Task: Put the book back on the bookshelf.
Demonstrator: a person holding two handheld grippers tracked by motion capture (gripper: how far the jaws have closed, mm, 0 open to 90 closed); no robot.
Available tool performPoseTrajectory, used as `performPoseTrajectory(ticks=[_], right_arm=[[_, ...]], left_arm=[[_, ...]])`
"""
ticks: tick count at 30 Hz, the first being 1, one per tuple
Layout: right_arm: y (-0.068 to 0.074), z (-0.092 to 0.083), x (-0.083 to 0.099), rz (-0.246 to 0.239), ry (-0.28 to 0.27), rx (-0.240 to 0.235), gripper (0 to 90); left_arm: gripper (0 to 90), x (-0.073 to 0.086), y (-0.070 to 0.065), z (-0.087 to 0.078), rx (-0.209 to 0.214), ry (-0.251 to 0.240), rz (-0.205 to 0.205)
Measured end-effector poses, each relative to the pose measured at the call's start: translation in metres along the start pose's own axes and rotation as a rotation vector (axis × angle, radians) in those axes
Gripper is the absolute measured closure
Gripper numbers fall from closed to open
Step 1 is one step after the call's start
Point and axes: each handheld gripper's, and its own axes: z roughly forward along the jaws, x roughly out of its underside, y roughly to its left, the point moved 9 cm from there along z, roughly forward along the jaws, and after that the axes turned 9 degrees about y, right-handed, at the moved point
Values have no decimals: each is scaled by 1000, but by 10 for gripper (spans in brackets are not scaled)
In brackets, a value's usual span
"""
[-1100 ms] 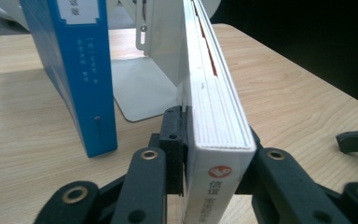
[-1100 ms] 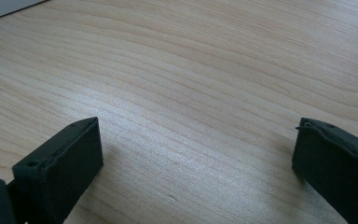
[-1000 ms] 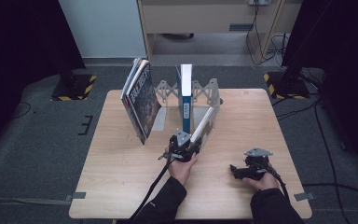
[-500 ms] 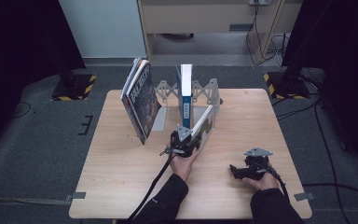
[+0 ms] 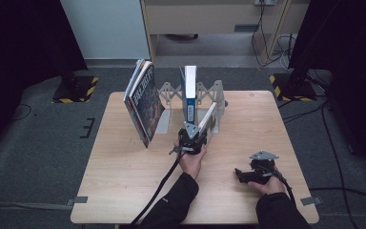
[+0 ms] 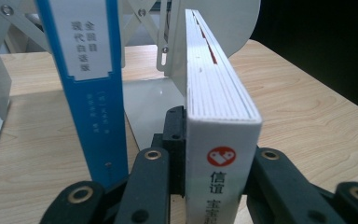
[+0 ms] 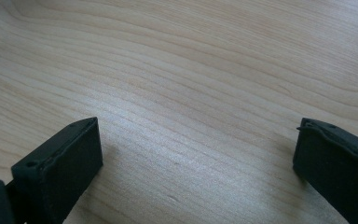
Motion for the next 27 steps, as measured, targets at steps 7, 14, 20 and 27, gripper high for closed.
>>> performPoseTrajectory(ticks=[7,14,20,27], right_arm=[[0,0,0,0,0,0,15],[0,0,0,3,1,-1,13],[0,0,0,3,1,-1,13],[0,0,0,3,1,-1,14]], left_arm=[[723,9,-5,8,28,24,2],[677,14,-4,10,100,12,-3],[556,15,-6,3,156,-10,32],[441,22,-1,-9,208,-17,87]])
